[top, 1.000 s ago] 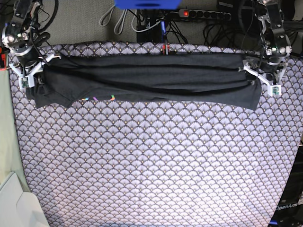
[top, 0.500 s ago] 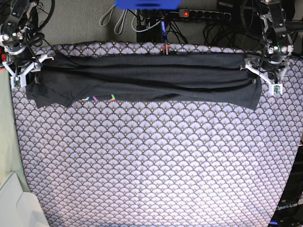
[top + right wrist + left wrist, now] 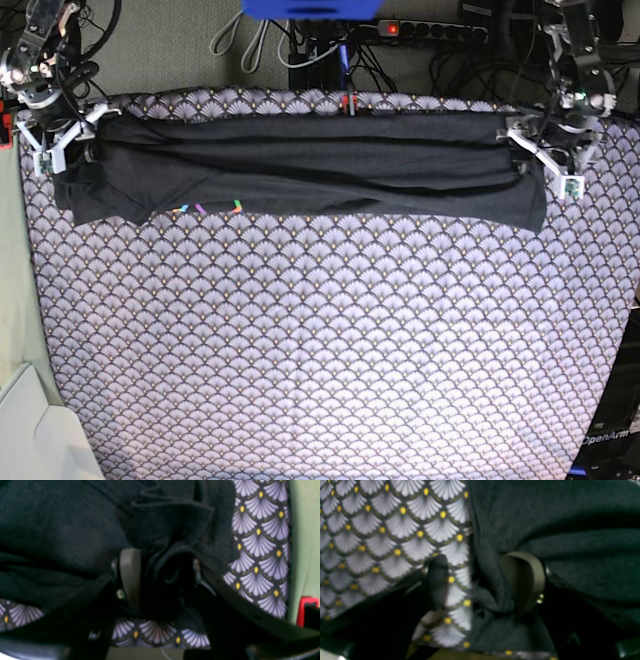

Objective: Fold the T-shirt properly
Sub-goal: 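Grip both ends of the long grey band with both grippers, then carry the band end with the left gripper toward the right gripper, folding it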

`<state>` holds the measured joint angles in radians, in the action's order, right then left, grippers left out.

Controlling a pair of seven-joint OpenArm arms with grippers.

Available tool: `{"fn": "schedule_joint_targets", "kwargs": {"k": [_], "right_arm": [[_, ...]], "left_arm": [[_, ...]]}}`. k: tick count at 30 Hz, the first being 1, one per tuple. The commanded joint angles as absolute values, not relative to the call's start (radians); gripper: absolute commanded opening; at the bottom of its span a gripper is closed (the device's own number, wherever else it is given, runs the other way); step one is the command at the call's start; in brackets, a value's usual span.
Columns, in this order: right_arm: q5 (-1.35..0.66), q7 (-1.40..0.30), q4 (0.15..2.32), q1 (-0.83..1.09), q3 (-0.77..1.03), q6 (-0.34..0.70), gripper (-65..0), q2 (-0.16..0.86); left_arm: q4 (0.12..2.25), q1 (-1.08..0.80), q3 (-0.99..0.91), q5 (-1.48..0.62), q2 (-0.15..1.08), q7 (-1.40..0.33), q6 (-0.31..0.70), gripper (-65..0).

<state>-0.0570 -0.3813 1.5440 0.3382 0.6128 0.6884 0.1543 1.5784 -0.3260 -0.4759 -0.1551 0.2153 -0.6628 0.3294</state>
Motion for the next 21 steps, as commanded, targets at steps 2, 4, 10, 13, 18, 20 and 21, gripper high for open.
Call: {"fn": "schedule_joint_targets", "kwargs": {"k": [2, 4, 10, 13, 18, 20, 21], "right_arm": [[-0.065, -0.363, 1.558, 0.335, 0.619, 0.698, -37.7, 0.17], [-0.065, -0.363, 1.558, 0.335, 0.619, 0.698, -37.7, 0.17], [-0.065, -0.363, 1.558, 0.335, 0.619, 0.698, -37.7, 0.17], [-0.064, -0.363, 1.558, 0.335, 0.619, 0.698, -37.7, 0.17], [-0.062, -0.363, 1.558, 0.335, 0.619, 0.698, -37.7, 0.17], [-0.062, -0.363, 1.558, 0.335, 0.619, 0.698, -37.7, 0.17], [-0.062, -0.363, 1.558, 0.335, 0.619, 0.698, -37.7, 0.17]], "left_arm": [[1.59, -0.328, -0.475, -0.168, 0.22, -0.684, 0.34, -24.4], [1.583, -0.328, -0.475, -0.211, 0.22, -0.688, 0.34, -24.8], [1.575, -0.331, -0.475, -0.305, 0.229, -0.688, 0.34, -48.9], [1.583, -0.331, -0.475, -0.305, 0.225, -0.688, 0.34, -65.0], [1.616, -0.326, -0.475, -0.312, 0.222, -0.685, 0.34, -64.7], [1.658, -0.329, -0.475, -0.312, 0.219, -0.682, 0.338, -64.5], [1.685, -0.329, -0.473, -0.312, 0.216, -0.684, 0.331, -64.5]]}}
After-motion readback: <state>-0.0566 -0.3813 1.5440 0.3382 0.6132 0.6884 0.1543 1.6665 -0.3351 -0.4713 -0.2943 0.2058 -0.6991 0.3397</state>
